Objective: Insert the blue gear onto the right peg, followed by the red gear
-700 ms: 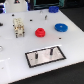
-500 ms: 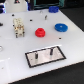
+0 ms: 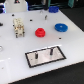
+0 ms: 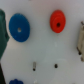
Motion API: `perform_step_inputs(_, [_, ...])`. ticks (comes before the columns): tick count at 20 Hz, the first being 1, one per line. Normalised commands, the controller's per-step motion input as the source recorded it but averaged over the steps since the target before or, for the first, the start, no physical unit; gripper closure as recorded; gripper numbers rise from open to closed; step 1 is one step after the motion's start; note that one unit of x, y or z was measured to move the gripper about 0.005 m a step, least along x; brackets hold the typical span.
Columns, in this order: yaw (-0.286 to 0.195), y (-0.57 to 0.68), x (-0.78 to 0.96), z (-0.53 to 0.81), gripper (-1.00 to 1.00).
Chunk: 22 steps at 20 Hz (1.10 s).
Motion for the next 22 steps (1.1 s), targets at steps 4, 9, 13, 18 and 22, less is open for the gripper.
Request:
perform_step_inputs(4, [0.0, 0.64, -0.29, -0.29, -1.0])
perform_step_inputs(9, [0.0, 0.47, -0.26, -0.43, -1.0])
perform_step_inputs(13, [0.0, 0.34, -0.26, -0.53, -1.0])
perform_step_inputs(18, [0.0, 0.21, -0.3, -0.55, -1.0])
perform_step_inputs(22, [0.0, 0.0, -0.35, -0.58, -1.0])
